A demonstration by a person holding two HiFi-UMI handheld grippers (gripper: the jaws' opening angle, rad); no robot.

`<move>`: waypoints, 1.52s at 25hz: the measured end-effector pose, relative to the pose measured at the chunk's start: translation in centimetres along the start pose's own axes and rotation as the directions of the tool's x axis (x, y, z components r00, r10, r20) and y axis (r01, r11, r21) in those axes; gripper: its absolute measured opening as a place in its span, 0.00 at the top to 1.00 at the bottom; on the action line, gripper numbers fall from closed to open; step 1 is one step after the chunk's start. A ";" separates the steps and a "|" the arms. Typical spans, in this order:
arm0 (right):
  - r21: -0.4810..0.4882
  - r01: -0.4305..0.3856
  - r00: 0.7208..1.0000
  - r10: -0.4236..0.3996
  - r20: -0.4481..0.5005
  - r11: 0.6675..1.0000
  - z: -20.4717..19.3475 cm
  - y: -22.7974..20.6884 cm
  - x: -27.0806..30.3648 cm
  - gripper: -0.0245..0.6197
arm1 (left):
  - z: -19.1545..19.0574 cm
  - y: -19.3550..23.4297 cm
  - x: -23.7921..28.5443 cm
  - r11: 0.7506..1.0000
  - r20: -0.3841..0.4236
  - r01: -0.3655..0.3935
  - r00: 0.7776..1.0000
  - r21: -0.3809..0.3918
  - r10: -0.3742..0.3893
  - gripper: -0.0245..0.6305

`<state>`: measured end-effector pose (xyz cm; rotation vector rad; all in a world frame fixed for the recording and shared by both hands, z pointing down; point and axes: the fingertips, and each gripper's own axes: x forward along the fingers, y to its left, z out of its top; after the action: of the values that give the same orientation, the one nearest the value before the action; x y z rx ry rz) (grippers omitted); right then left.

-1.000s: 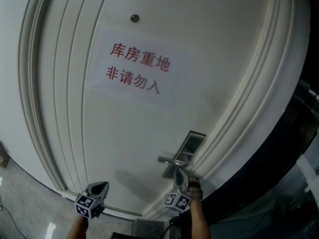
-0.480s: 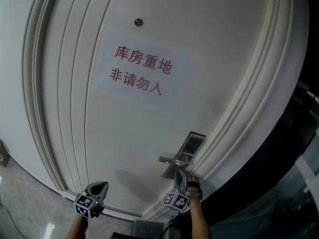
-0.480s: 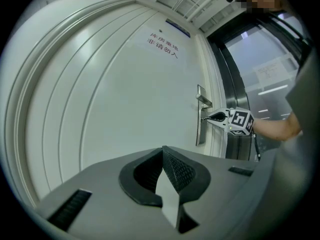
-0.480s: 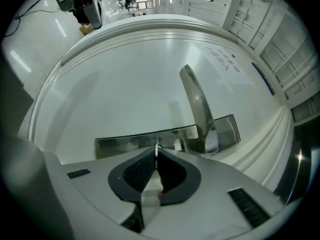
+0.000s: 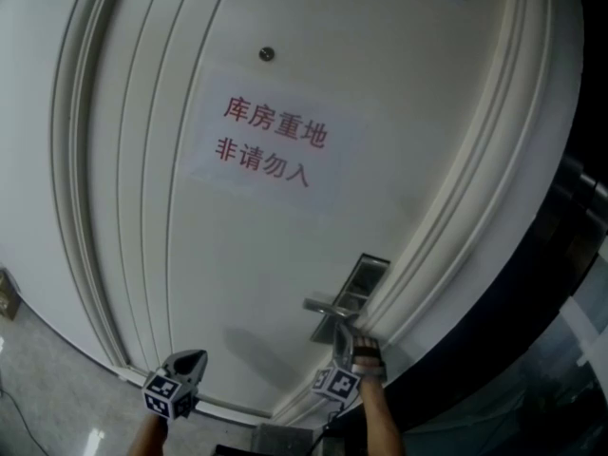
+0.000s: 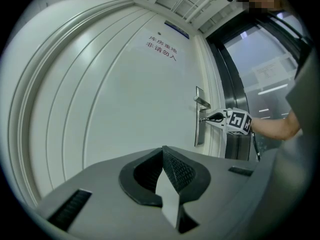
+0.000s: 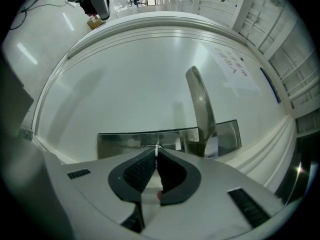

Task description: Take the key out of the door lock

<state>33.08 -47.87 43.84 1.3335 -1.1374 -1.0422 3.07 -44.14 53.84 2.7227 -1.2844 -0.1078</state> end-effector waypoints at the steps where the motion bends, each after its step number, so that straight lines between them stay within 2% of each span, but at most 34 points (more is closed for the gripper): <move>1: -0.004 0.003 1.000 -0.003 0.000 1.000 0.0 0.0 0.0 0.93 | 0.0 0.0 -0.1 1.000 0.002 -0.002 1.000 0.000 0.002 0.95; 15: -0.002 -0.003 1.000 0.003 0.012 1.000 -0.1 -0.2 -0.1 0.93 | 0.6 -0.2 -0.9 1.000 0.014 -0.021 1.000 0.014 0.021 0.95; 20: -0.030 0.015 1.000 -0.014 0.012 0.999 -0.5 -0.5 -0.1 0.93 | 0.5 -0.4 -0.8 1.000 0.014 -0.024 1.000 0.014 0.023 0.95; 38: -0.031 -0.010 1.000 0.010 0.011 0.999 -0.5 -0.7 -0.3 0.93 | 0.7 -0.6 -0.7 1.000 0.010 -0.020 1.000 0.009 0.020 0.95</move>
<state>33.57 -47.53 43.17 1.2983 -1.1310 -1.0569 2.96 -43.27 53.08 2.7198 -1.3185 -0.1142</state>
